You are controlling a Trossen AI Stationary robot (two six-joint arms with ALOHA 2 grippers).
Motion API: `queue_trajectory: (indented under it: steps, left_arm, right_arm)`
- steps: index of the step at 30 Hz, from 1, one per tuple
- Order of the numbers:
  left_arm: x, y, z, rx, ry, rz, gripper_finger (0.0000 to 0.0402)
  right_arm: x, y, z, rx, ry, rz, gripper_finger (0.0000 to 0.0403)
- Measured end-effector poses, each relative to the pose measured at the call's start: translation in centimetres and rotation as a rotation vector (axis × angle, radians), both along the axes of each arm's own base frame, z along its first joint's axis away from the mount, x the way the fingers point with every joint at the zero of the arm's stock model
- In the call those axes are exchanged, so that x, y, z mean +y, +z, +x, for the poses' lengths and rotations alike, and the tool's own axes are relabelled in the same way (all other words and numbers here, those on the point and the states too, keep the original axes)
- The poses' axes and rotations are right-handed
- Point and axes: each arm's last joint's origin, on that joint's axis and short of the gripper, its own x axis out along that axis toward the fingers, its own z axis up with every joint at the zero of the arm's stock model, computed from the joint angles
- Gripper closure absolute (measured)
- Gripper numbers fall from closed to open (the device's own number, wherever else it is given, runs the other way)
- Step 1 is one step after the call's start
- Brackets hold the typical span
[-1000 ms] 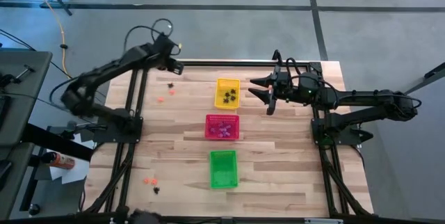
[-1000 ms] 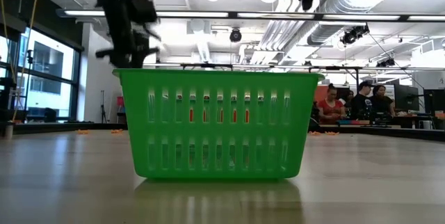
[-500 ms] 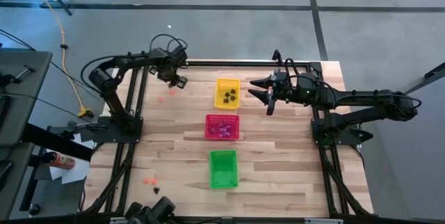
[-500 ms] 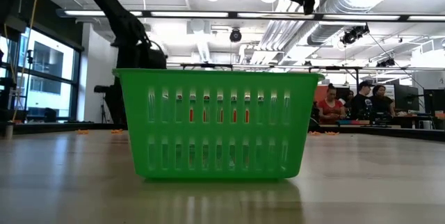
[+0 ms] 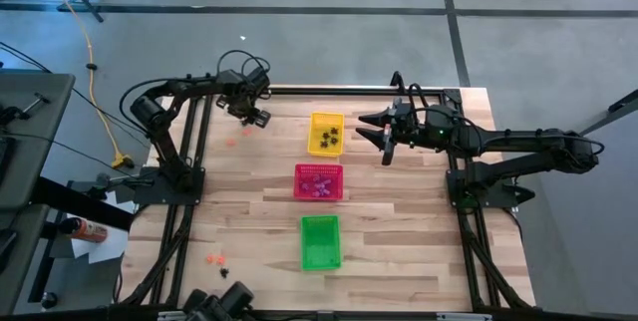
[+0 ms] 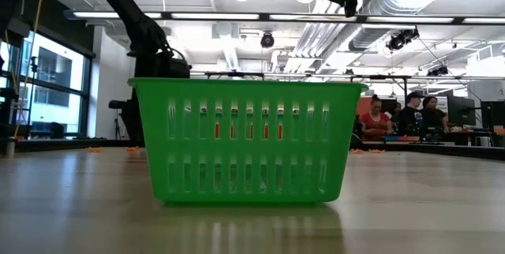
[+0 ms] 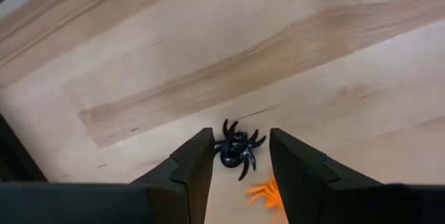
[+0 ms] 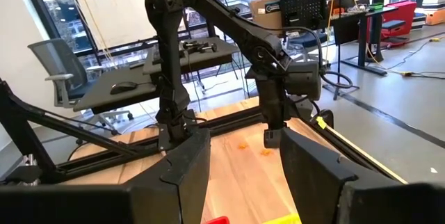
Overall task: Sort Halloween decoration
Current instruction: Put the black spider toy into the yellow bin
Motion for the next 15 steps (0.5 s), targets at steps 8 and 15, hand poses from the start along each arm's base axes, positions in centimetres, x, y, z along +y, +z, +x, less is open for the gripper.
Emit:
queue_trajectory:
  steps: [8, 15]
  left_arm:
    - [-0.30, 0.01, 0.72, -0.018, -0.017, 0.018, 0.0273]
    - [-0.24, 0.03, 0.73, -0.006, -0.015, 0.036, 0.0273]
  right_arm:
    - [0.00, -0.02, 0.00, 0.003, 0.000, -0.007, 0.0234]
    - [0.00, -0.02, 0.00, 0.003, -0.001, -0.001, 0.0234]
